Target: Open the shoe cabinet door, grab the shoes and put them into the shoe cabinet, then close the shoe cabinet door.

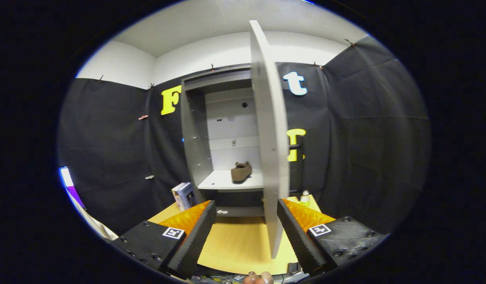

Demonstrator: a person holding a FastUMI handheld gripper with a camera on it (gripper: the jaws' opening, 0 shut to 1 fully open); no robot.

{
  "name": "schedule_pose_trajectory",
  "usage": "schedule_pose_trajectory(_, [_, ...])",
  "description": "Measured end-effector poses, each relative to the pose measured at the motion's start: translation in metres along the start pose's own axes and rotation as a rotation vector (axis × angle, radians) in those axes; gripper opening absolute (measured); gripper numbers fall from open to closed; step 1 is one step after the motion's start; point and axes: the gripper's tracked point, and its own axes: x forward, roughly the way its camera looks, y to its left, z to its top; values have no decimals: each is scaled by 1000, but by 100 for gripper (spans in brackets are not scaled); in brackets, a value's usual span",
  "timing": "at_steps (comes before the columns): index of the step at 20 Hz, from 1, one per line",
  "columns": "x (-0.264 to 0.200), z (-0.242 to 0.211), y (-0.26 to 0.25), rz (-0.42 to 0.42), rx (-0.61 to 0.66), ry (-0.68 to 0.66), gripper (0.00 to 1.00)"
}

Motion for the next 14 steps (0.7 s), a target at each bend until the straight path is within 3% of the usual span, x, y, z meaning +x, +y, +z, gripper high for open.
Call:
schedule_pose_trajectory(5, [2,11,-69,-151,11,-33,98])
schedule_pose_trajectory(14, [69,10,-135,-160,87,10,98])
